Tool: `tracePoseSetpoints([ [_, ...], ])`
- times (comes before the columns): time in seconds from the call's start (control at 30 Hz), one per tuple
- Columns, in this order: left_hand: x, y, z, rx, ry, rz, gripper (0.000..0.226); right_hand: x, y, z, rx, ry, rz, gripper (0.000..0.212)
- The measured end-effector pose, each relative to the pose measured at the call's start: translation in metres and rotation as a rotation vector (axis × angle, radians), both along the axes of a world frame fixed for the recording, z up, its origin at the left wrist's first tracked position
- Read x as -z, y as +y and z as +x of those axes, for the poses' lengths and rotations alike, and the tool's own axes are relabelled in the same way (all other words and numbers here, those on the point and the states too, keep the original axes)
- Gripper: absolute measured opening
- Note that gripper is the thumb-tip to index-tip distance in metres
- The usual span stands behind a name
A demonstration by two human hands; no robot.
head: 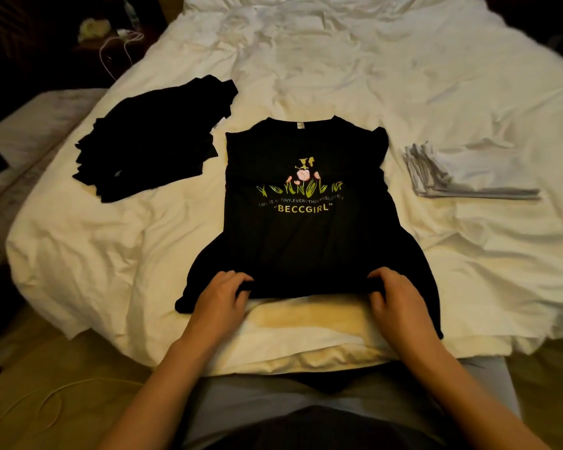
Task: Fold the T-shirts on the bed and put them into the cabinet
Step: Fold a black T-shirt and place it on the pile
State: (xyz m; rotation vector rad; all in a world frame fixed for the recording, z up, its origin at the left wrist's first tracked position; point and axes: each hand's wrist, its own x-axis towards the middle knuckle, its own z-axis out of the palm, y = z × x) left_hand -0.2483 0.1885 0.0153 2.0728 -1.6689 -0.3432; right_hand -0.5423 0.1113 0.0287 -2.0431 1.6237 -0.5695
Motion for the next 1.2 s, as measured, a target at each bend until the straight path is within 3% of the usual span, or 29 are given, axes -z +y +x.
tracePoseSetpoints([
  [0.07,-0.002,-0.005,0.006,0.049,-0.036,-0.061,0.017,-0.003,0.001,0.0,0.024,-0.013,-0.028,0.026],
  [0.13,-0.006,-0.012,0.012,0.111,-0.05,-0.083,0.03,-0.01,-0.001,-0.001,0.041,-0.009,-0.047,0.024],
  [0.3,-0.03,-0.044,0.026,0.232,-0.095,0.301,0.065,-0.033,-0.042,0.006,0.029,0.167,-0.098,0.024],
  [0.43,-0.043,-0.089,0.032,0.248,-0.372,0.381,0.065,-0.031,-0.085,0.025,-0.058,0.311,-0.107,0.022],
  [0.53,-0.041,-0.11,0.029,0.174,-0.567,0.384,0.06,-0.017,-0.1,0.029,-0.09,0.379,-0.092,0.035],
  [0.67,-0.025,-0.106,0.015,0.007,-0.488,0.264,0.044,-0.001,-0.101,0.029,-0.155,0.321,-0.05,0.056],
  [0.9,0.002,-0.088,0.006,-0.105,-0.139,0.012,0.026,0.01,-0.109,0.028,-0.231,0.321,-0.053,0.066],
  [1.03,-0.003,-0.088,0.01,-0.115,-0.138,-0.127,0.018,0.007,-0.117,0.027,-0.258,0.372,-0.015,0.077],
  [1.1,-0.012,-0.091,0.016,-0.134,-0.158,-0.153,0.015,0.007,-0.119,0.025,-0.274,0.374,-0.016,0.067],
  [1.2,-0.024,-0.099,0.026,-0.137,-0.197,-0.168,0.011,0.003,-0.123,0.022,-0.218,0.309,-0.101,0.036],
])
